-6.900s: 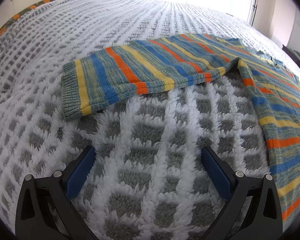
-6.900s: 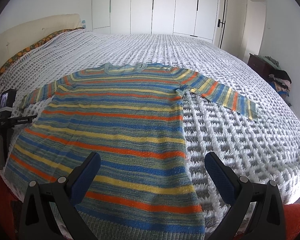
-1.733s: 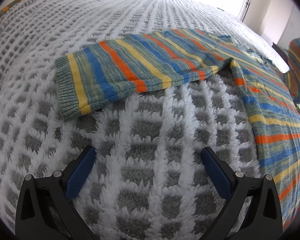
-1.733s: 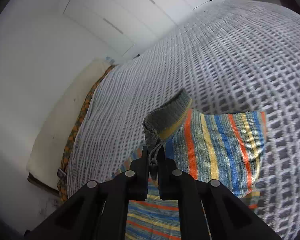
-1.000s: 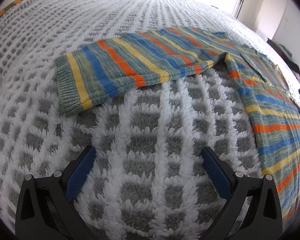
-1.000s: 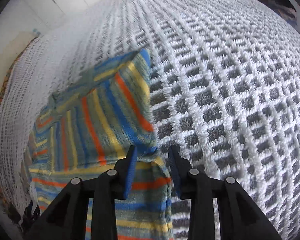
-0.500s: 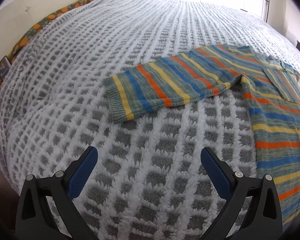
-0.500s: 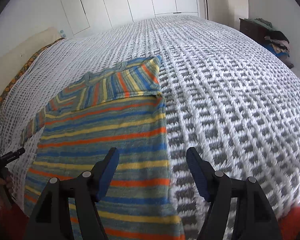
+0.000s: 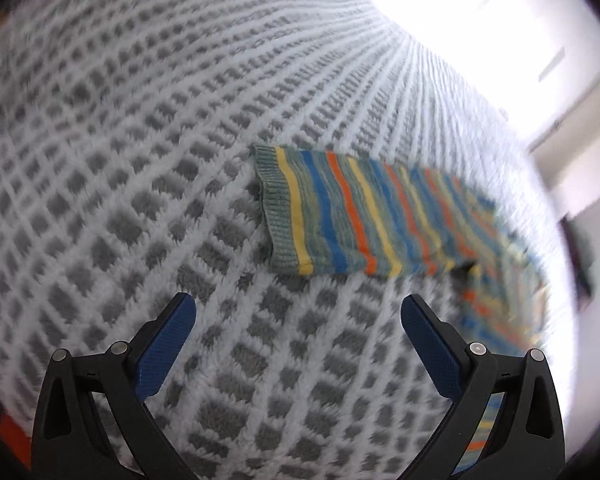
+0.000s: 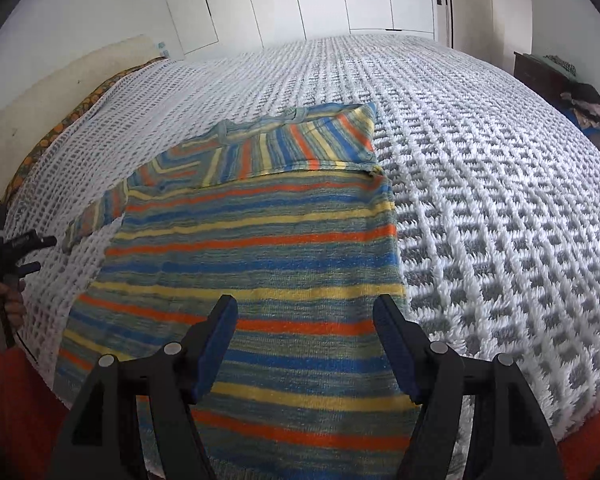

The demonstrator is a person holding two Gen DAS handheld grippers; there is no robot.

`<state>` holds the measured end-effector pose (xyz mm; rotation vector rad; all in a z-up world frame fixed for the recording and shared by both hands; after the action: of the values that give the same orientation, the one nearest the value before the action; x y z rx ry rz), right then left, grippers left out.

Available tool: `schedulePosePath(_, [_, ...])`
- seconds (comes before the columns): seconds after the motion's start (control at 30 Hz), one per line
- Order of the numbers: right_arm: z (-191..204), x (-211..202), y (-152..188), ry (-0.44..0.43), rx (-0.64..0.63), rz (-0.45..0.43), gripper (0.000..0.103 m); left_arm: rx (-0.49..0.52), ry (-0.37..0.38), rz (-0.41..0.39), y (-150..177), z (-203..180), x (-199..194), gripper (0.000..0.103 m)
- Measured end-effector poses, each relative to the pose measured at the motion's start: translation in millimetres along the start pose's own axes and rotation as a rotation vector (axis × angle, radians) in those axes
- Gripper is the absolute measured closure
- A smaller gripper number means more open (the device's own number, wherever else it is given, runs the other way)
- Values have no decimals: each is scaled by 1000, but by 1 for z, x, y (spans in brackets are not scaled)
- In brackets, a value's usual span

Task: Fold small clothes
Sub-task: 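Grasp the other sleeve cuff with the left gripper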

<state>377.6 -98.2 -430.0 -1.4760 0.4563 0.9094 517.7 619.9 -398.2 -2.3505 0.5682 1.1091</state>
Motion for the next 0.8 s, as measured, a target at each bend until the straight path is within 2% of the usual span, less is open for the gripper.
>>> schedulePosePath(0.07, [6,1,1,-13,-25,-2,31,-164,111,89,-21,22,7,2])
schedulePosePath(0.13, [10,4,1,-26,-38,-2,31,-206,143,122,-29,29,12,4])
schedulePosePath(0.2, [13,6,0,-43,-42,-5,31,-215,154,133,-40,37,22,15])
schedulePosePath(0.27, [16,8,-1,-53,-44,-7,31,-220,165,150,-41,37,26,41])
schedulePosePath(0.33, [18,8,-1,-55,-54,-10,31,-224,223,202,-42,31,37,51])
schedulePosePath(0.43, [21,10,0,-56,-65,-5,31,-176,215,201,-40,21,41,52])
schedulePosePath(0.47, [21,10,0,-57,-62,-4,31,-159,186,197,-40,18,45,46])
schedulePosePath(0.5, [21,11,0,-58,-59,-2,31,-156,122,200,-40,20,57,43])
schedulePosePath(0.6, [21,13,1,-61,-58,3,31,-183,77,207,-43,25,73,41])
schedulePosePath(0.63, [21,13,1,-62,-60,3,31,-184,77,198,-44,25,74,48])
schedulePosePath(0.67, [22,13,1,-63,-62,3,31,-169,71,182,-46,22,73,77])
schedulePosePath(0.7, [23,13,1,-63,-64,2,31,-140,58,174,-47,18,72,99])
schedulePosePath(0.77, [23,12,1,-64,-67,-2,31,-117,33,161,-49,11,68,102])
schedulePosePath(0.8, [23,11,1,-65,-67,-7,31,-89,18,121,-52,0,59,103])
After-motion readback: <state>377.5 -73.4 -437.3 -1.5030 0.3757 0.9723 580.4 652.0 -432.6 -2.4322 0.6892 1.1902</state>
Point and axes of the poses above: each gripper's, at about its wrist camera, not at the fingertips, and x roughly the way its jaws point, z to its left, y to its underside, the point moved 3 cm from there along x, roughly the way its jaws point, and after that the axes turned 13 degrees about -x, right-handed, at the moved point
